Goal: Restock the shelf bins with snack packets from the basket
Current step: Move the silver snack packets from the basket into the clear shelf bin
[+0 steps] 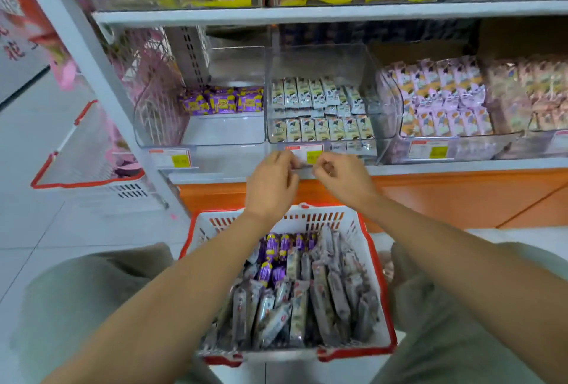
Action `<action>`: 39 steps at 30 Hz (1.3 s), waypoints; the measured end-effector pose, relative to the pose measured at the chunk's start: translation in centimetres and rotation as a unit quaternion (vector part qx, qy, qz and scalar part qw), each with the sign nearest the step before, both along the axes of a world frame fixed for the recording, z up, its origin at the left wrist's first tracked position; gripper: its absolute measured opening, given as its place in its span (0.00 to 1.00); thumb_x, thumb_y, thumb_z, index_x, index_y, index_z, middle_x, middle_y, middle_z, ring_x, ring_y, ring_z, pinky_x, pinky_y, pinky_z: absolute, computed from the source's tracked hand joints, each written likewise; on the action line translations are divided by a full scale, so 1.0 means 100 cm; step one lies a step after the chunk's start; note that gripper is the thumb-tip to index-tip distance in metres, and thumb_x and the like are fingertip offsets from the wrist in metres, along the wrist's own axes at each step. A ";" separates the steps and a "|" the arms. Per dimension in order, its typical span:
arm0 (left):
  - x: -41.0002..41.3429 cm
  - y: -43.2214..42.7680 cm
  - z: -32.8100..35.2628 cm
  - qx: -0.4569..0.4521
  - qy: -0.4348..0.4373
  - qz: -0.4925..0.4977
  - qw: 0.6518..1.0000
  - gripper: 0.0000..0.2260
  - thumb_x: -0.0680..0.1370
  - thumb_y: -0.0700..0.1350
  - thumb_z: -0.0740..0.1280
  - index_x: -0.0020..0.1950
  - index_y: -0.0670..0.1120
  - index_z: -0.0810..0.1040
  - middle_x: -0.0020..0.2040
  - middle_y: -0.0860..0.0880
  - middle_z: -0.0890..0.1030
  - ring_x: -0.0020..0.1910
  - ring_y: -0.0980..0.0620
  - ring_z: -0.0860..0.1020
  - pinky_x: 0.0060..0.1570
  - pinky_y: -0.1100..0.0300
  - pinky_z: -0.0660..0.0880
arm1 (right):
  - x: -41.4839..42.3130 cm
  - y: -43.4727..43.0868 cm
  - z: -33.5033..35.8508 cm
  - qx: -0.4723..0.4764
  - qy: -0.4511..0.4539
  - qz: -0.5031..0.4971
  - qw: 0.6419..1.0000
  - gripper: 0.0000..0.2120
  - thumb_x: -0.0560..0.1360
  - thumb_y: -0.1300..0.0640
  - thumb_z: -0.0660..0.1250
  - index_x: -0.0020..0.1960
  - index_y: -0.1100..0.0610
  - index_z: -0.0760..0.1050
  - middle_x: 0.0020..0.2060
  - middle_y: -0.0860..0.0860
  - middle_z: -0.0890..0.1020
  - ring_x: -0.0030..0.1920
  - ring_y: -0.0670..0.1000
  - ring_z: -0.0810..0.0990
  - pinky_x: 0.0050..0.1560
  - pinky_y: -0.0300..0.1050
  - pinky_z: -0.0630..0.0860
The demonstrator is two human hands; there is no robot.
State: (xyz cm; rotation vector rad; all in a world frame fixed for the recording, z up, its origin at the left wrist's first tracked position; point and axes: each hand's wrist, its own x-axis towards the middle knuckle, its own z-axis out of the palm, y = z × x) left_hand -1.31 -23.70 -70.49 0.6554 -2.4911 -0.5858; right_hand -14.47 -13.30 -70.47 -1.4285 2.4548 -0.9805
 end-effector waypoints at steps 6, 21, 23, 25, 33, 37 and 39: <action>0.041 0.043 -0.081 0.150 -0.350 -0.069 0.922 0.12 0.82 0.44 0.60 0.64 0.45 0.73 0.57 0.42 0.79 0.51 0.42 0.77 0.45 0.53 0.72 | 0.037 0.045 -0.072 0.393 -0.062 0.102 0.911 0.15 0.78 0.53 0.63 0.61 0.59 0.75 0.56 0.57 0.80 0.55 0.57 0.78 0.51 0.46 0.74; 0.070 0.079 -0.180 0.163 -0.460 -0.003 0.873 0.22 0.74 0.60 0.68 0.58 0.44 0.74 0.63 0.41 0.70 0.65 0.40 0.65 0.62 0.50 0.66 | 0.084 0.078 -0.161 0.456 0.022 0.108 0.883 0.37 0.70 0.39 0.71 0.69 0.60 0.65 0.66 0.57 0.66 0.68 0.58 0.62 0.70 0.52 0.59; 0.069 0.077 -0.175 0.180 -0.429 0.008 0.885 0.21 0.72 0.62 0.70 0.50 0.45 0.74 0.52 0.45 0.75 0.59 0.42 0.71 0.55 0.51 0.70 | 0.081 0.079 -0.160 0.435 0.003 0.103 0.894 0.36 0.70 0.40 0.72 0.68 0.59 0.66 0.64 0.56 0.68 0.66 0.57 0.63 0.68 0.51 0.60; 0.070 0.072 -0.168 0.278 -0.349 0.043 0.894 0.18 0.72 0.57 0.73 0.46 0.46 0.70 0.41 0.48 0.74 0.46 0.48 0.75 0.42 0.55 0.72 | 0.079 0.078 -0.158 0.390 -0.052 0.082 0.916 0.30 0.71 0.43 0.72 0.66 0.57 0.67 0.59 0.54 0.72 0.64 0.57 0.67 0.65 0.51 0.62; 0.057 0.046 -0.118 0.649 -0.081 0.140 0.743 0.23 0.75 0.47 0.73 0.66 0.41 0.70 0.60 0.41 0.78 0.49 0.43 0.81 0.53 0.47 0.80 | 0.083 0.064 -0.128 0.135 -0.240 -0.004 0.961 0.27 0.81 0.52 0.62 0.77 0.51 0.57 0.62 0.55 0.77 0.57 0.55 0.78 0.56 0.49 0.75; 0.045 0.050 -0.094 0.692 -0.043 0.129 0.709 0.37 0.76 0.46 0.72 0.78 0.42 0.54 0.73 0.40 0.67 0.46 0.44 0.80 0.56 0.47 0.78 | 0.081 0.053 -0.115 0.130 -0.239 0.010 0.962 0.27 0.84 0.53 0.53 0.80 0.48 0.47 0.78 0.52 0.56 0.77 0.53 0.55 0.73 0.48 0.56; 0.041 0.051 -0.087 0.698 -0.026 0.133 0.703 0.38 0.76 0.46 0.72 0.78 0.41 0.53 0.74 0.39 0.66 0.46 0.43 0.81 0.57 0.45 0.78 | 0.078 0.052 -0.108 0.126 -0.243 0.000 0.962 0.27 0.84 0.57 0.52 0.80 0.49 0.47 0.77 0.53 0.55 0.77 0.53 0.52 0.74 0.48 0.53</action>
